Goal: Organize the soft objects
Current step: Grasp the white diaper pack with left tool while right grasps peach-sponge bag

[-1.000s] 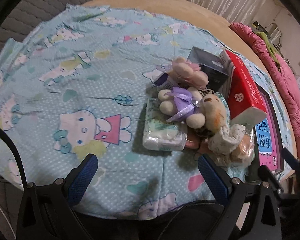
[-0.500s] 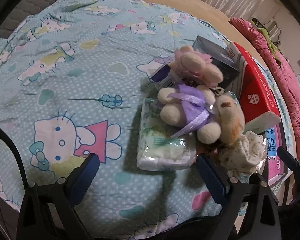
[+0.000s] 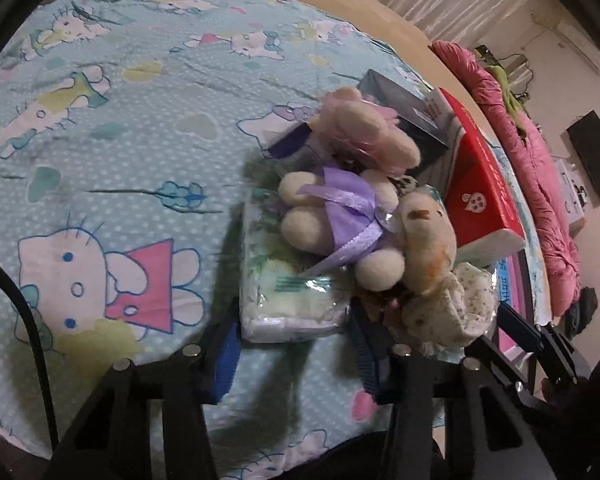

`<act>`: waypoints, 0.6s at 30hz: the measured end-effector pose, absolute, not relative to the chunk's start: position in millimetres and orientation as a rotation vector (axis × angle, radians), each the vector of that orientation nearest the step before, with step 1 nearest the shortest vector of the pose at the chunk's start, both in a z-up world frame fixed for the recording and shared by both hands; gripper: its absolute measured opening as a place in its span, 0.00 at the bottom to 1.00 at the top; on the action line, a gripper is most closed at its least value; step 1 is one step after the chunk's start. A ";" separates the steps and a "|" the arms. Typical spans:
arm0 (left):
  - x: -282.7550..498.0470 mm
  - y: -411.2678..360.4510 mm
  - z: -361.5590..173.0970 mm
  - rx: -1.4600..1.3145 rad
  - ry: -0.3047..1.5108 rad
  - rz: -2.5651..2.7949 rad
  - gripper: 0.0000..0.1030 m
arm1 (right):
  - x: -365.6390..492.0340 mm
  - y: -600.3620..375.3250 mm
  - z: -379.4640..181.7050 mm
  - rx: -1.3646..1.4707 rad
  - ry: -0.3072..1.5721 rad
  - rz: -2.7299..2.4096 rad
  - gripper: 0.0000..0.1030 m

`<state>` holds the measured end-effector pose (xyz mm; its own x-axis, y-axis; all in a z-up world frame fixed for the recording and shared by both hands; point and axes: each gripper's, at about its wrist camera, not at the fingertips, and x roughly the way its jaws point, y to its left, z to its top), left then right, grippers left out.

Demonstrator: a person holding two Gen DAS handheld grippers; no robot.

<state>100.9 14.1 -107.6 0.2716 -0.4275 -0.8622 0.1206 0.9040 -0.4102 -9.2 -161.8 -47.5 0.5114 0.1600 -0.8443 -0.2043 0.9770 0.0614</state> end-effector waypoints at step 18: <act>71.5 30.0 -86.2 -0.276 1.224 -0.397 0.41 | -17.5 -181.1 -36.9 0.075 0.995 0.253 0.31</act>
<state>71.5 30.0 -86.2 0.2844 -0.4380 -0.8528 0.1459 0.8990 -0.4130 -17.5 -181.1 -36.9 0.5183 0.2446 -0.8195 -0.1765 0.9682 0.1774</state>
